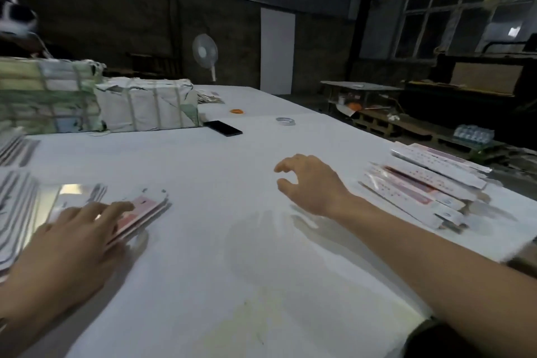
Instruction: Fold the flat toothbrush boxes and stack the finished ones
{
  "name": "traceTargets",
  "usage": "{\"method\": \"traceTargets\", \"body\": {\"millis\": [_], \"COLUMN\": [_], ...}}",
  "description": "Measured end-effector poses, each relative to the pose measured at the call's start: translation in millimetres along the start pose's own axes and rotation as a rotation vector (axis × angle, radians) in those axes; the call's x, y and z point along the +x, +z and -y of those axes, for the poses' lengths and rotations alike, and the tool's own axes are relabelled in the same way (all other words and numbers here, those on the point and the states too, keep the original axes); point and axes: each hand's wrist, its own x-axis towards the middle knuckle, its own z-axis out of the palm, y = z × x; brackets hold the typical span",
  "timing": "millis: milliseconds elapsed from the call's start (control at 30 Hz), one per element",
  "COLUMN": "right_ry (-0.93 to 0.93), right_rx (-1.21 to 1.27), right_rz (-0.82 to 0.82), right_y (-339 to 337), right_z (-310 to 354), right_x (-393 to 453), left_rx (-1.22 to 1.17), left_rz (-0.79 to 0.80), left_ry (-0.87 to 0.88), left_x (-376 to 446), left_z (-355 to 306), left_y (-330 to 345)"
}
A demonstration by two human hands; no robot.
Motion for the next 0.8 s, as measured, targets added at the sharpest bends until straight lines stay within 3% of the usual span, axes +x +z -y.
{"method": "traceTargets", "body": {"millis": [100, 200, 300, 567, 700, 800], "right_ry": [-0.123, -0.196, -0.223, -0.369, -0.325, -0.319], "right_rx": [0.194, 0.350, 0.446, 0.595, 0.716, 0.745], "right_rz": [0.061, 0.111, 0.120, -0.187, -0.230, -0.232], "right_y": [33.5, 63.1, 87.3, 113.5, 113.8, 114.7], "right_z": [70.3, 129.2, 164.6, 166.3, 163.5, 163.3], "right_x": [3.1, 7.0, 7.5, -4.3, -1.6, -0.2], "left_rx": [0.162, 0.194, 0.179, 0.221, 0.103, 0.189], "left_rz": [0.000, 0.080, 0.032, 0.030, -0.015, -0.059], "left_ry": [-0.057, -0.109, -0.097, -0.023, -0.130, -0.123], "left_x": [-6.9, -7.4, -6.4, -6.5, -7.3, -7.0], "left_z": [-3.9, -8.2, -5.7, -6.7, -10.7, -13.9], "left_y": [-16.6, -15.3, -14.8, -22.6, -27.3, -35.2]}}
